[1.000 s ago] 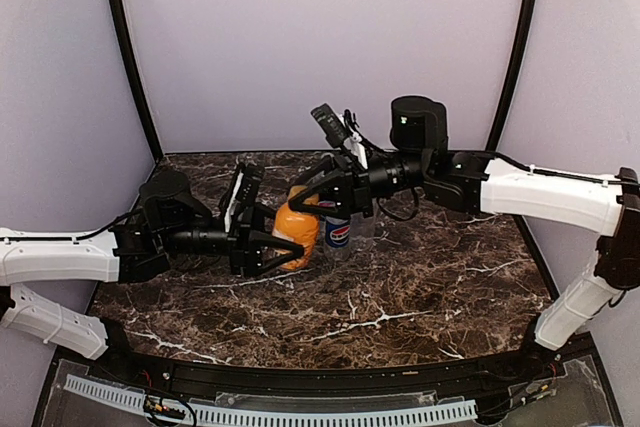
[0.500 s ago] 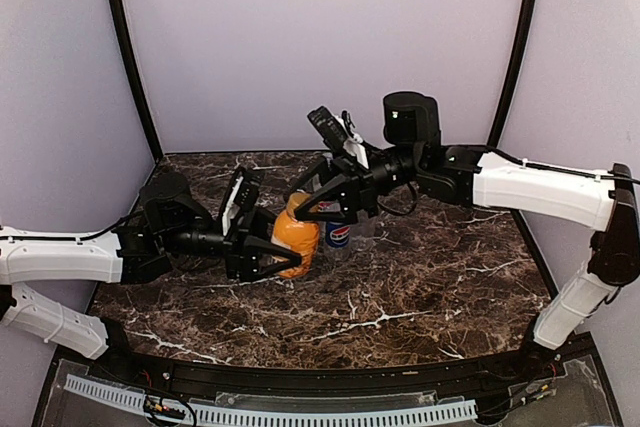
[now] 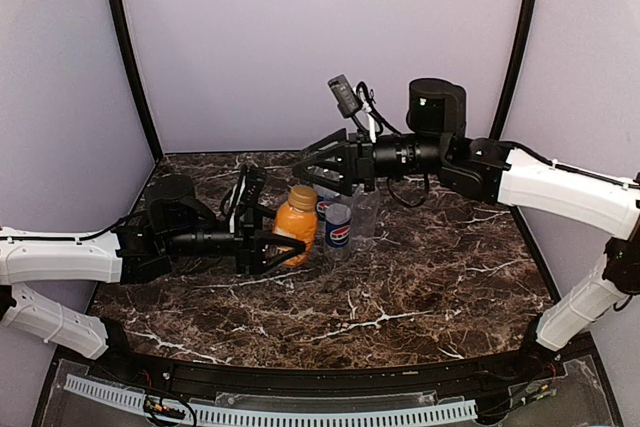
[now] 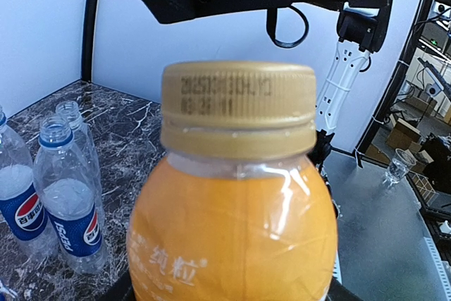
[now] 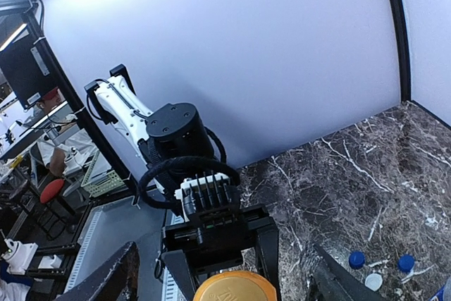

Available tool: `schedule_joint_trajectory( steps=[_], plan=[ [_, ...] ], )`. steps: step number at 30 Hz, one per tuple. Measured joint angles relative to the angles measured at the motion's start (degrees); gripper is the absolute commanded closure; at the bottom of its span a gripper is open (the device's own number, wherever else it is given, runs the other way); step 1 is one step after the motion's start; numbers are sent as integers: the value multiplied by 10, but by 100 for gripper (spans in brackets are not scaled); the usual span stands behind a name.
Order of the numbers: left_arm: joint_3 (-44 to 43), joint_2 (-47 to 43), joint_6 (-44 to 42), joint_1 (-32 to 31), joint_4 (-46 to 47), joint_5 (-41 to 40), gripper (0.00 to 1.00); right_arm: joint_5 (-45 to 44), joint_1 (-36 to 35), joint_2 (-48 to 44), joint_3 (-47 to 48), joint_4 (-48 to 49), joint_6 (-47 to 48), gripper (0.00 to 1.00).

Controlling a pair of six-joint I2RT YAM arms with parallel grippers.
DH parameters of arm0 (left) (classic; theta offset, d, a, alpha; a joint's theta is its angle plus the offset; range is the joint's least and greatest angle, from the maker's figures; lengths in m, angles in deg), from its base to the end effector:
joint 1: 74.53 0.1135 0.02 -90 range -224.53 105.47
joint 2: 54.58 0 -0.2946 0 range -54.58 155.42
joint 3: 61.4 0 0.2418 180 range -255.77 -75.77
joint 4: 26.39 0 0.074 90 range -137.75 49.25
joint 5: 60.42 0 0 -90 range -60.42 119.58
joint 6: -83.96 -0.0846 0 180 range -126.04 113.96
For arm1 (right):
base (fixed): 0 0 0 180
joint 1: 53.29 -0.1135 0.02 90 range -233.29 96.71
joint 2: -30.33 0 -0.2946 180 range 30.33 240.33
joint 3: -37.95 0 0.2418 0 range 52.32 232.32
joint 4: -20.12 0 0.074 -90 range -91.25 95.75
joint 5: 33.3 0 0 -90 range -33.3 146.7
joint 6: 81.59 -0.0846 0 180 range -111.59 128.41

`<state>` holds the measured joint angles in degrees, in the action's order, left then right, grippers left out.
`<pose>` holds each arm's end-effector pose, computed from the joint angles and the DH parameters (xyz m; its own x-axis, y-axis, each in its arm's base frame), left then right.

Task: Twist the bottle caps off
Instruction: Unscrew the bottle cap from the plastic bottle.

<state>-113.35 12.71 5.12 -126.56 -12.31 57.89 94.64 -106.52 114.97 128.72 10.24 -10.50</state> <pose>0.1455 -0.2516 0.3180 -0.2041 -0.0155 -0.9788 0.9645 0.1681 -0.2037 0.1818 0.3302 0.4234 -0.3608 -0.0558 -0.9310 -0.9324 -0.0013 0.3614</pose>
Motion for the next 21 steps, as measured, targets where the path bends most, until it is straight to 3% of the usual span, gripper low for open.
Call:
schedule_joint_trajectory(
  steps=[8,15,21],
  plan=[
    [-3,0,0,0,-10,-27,93,-65,-18,12,0,-15,-14,29],
    [-7,0,0,0,-12,-38,93,-71,-20,33,0,-16,-22,40],
    [-7,0,0,0,-13,-43,93,-67,-23,35,0,-14,-26,42]
  ],
)
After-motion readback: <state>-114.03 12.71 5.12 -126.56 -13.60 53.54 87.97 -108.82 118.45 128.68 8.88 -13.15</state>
